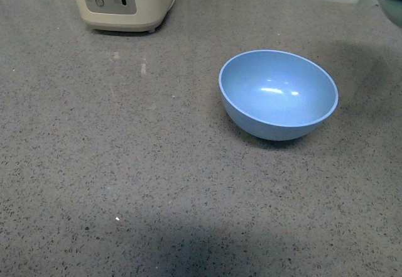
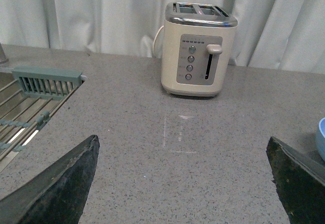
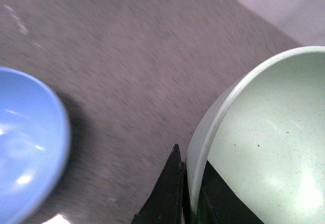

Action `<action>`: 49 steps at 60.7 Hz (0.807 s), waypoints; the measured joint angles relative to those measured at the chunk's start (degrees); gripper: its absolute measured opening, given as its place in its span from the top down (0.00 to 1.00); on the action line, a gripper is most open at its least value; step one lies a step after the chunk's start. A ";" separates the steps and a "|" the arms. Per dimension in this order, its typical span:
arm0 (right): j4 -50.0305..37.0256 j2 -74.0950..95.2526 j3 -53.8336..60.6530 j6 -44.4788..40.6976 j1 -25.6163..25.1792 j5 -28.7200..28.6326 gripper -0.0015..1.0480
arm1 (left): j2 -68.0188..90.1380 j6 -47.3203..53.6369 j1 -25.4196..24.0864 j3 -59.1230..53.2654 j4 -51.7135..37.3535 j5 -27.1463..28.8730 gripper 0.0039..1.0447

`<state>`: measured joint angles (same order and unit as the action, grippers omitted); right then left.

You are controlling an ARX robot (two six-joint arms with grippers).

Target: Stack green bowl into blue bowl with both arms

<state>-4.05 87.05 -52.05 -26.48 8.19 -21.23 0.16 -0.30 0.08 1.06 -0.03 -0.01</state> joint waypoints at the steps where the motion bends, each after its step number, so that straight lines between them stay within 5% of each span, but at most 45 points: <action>1: 0.92 -0.72 -0.02 0.09 1.38 -0.13 0.98 | 0.00 0.02 0.00 0.00 0.00 0.00 0.06; 16: 7.91 -2.10 2.32 1.44 13.27 -0.72 0.98 | 0.00 0.02 0.02 0.00 0.00 0.02 0.06; 38: 7.43 0.07 3.85 0.79 15.54 1.79 0.98 | 0.00 0.02 0.00 0.00 0.00 0.02 0.06; 49: 4.90 0.28 4.13 0.85 15.30 3.69 0.71 | 0.00 0.02 0.00 0.00 0.00 0.02 0.06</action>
<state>0.84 87.33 -47.92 -25.63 23.49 -17.54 0.16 -0.27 0.08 1.06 -0.03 0.01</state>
